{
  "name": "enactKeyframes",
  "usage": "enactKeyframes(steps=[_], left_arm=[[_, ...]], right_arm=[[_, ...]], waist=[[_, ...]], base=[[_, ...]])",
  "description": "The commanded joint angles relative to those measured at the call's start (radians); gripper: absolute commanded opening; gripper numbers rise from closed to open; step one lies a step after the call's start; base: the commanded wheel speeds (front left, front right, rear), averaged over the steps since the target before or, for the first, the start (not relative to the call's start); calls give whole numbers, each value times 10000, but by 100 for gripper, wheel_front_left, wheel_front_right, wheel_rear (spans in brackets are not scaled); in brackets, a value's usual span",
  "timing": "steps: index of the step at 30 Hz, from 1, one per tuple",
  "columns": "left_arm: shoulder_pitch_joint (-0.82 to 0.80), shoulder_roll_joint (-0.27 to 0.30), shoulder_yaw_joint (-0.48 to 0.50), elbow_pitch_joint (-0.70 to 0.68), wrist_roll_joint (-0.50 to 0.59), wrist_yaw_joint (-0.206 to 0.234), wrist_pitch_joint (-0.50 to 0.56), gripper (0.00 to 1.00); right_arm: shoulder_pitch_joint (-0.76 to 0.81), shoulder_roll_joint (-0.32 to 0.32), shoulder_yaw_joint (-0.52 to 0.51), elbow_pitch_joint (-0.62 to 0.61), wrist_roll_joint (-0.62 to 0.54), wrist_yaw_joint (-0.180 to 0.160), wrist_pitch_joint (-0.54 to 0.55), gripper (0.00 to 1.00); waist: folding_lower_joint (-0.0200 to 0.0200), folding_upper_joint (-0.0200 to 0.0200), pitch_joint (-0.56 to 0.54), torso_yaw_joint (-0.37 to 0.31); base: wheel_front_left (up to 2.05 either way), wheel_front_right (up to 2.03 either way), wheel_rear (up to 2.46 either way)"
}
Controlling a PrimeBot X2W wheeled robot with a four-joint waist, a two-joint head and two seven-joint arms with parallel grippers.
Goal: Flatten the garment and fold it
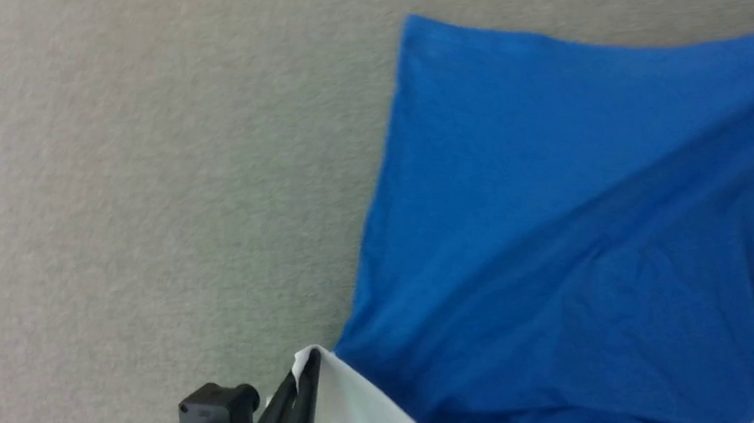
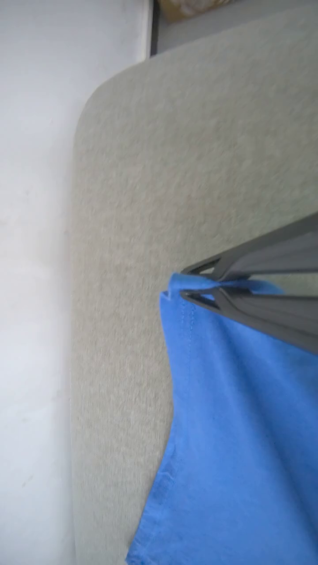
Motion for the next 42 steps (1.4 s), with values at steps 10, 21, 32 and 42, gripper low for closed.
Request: enactKeyframes(steps=[10, 21, 32, 42], left_arm=[[376, 286, 267, -52, -255, 96, 21, 0], [1219, 452, 818, -67, -612, 404, -301, 0], [1208, 485, 801, -168, -725, 300, -394, 0], [218, 55, 140, 9, -301, 90, -503, 0]], right_arm=[[5205, 1387, -3068, -2408, 573, -23, 807, 0], [7573, 4037, -3535, -1873, -876, -23, -742, 100], [5647, 2252, -2111, -3976, -601, -23, -801, 100], [2711, 687, -37, -3793, -1169, -23, 768, 100]], waist=[[1, -1, -1183, -1747], [1, -1, -1812, -2064], [1, -1, -1760, -1845], [1, -1, -639, -918]], base=[[0, 0, 0], [0, 0, 0], [0, 0, 0], [0, 0, 0]])
